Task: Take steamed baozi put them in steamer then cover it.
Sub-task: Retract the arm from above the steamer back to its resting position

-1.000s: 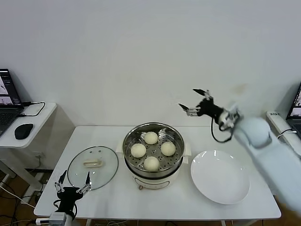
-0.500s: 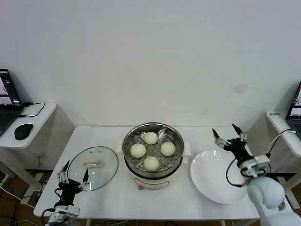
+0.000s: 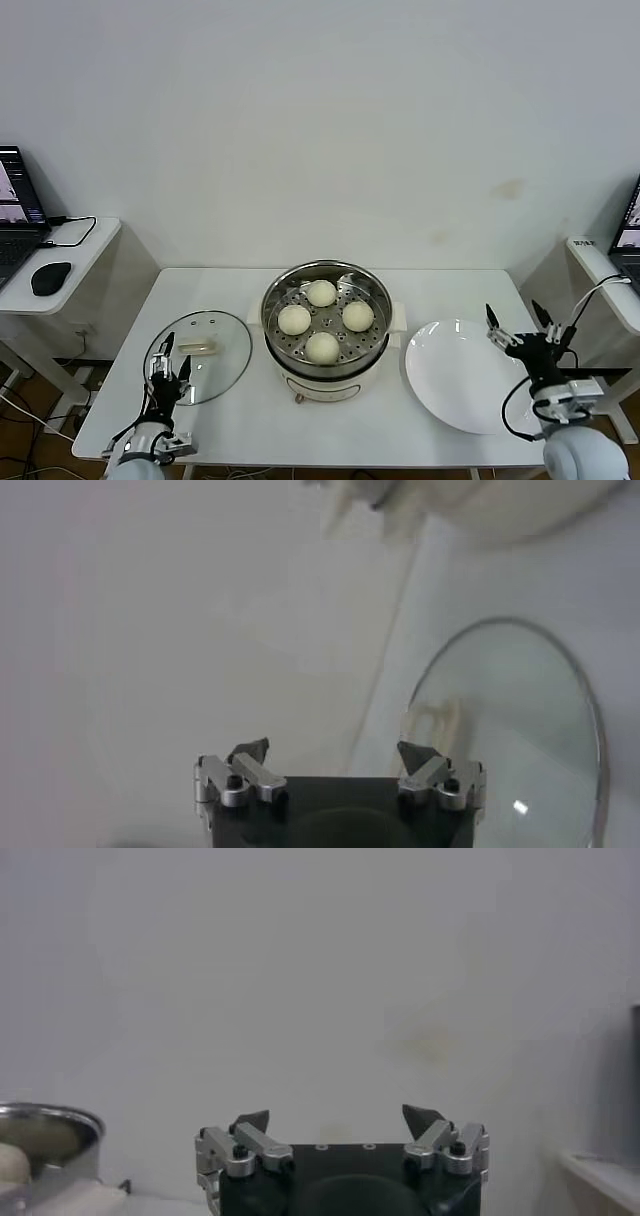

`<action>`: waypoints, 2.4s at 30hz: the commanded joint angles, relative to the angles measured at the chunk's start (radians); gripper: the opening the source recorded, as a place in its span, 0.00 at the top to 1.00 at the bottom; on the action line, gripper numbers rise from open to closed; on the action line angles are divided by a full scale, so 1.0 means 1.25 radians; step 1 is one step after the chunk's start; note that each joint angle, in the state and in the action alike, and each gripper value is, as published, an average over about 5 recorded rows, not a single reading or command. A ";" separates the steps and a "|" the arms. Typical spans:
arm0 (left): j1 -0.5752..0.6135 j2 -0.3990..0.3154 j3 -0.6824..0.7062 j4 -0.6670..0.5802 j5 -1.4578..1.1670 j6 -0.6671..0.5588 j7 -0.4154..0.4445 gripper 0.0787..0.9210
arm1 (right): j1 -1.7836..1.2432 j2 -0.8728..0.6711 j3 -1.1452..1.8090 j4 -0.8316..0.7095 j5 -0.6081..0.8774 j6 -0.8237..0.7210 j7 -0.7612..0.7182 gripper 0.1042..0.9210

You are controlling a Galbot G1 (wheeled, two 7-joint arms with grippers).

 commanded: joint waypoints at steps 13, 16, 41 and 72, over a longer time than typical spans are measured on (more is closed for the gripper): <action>-0.136 -0.005 0.046 0.146 0.151 0.084 0.050 0.12 | -0.067 0.038 0.043 0.005 -0.011 0.013 0.011 0.12; -0.148 -0.004 0.047 0.149 0.156 0.089 0.054 0.12 | -0.065 0.037 0.045 0.004 -0.009 0.011 0.009 0.12; -0.219 -0.011 0.069 0.235 0.153 0.125 0.045 0.12 | -0.077 0.061 0.039 -0.001 -0.024 0.011 0.002 0.12; -0.233 -0.022 0.064 0.297 0.131 0.106 0.008 0.56 | -0.099 0.034 0.013 -0.020 -0.039 0.025 -0.012 0.12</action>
